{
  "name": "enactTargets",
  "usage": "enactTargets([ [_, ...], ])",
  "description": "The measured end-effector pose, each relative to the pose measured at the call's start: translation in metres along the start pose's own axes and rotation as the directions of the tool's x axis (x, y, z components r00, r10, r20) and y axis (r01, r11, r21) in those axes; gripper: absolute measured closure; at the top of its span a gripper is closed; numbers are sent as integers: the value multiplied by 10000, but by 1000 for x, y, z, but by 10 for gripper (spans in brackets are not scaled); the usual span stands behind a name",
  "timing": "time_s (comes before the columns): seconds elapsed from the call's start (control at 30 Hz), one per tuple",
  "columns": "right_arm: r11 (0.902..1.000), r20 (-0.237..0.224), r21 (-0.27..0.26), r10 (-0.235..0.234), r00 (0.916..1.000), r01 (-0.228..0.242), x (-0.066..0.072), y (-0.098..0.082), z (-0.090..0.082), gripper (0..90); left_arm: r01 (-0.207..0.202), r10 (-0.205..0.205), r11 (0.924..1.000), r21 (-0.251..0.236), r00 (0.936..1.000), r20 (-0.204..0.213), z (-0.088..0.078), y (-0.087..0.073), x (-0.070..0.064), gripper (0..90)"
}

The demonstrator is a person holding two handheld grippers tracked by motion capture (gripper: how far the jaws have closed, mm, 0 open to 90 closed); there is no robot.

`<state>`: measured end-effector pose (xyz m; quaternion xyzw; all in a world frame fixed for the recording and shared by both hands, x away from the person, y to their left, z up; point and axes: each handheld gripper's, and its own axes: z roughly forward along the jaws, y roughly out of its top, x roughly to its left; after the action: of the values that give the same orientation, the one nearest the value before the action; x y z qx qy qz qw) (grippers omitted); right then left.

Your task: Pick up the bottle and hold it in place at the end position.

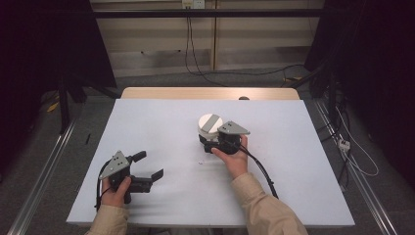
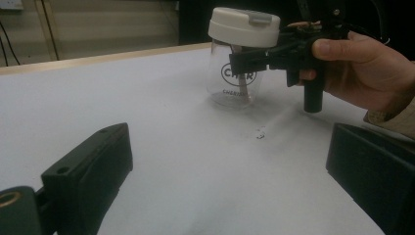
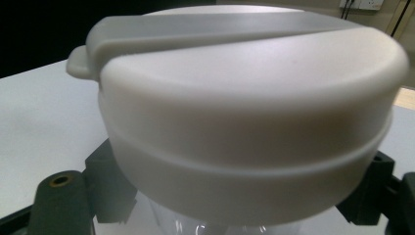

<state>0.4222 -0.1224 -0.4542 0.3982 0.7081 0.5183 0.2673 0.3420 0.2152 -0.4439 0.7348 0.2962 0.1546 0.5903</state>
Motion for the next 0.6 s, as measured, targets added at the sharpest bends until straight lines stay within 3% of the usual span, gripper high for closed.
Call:
enactTargets([
  [0.6,9999,-53,-40,-157,9999,157,3,0,5,184,-35,35,10000,62,10000,-10,1,0,0,30],
])
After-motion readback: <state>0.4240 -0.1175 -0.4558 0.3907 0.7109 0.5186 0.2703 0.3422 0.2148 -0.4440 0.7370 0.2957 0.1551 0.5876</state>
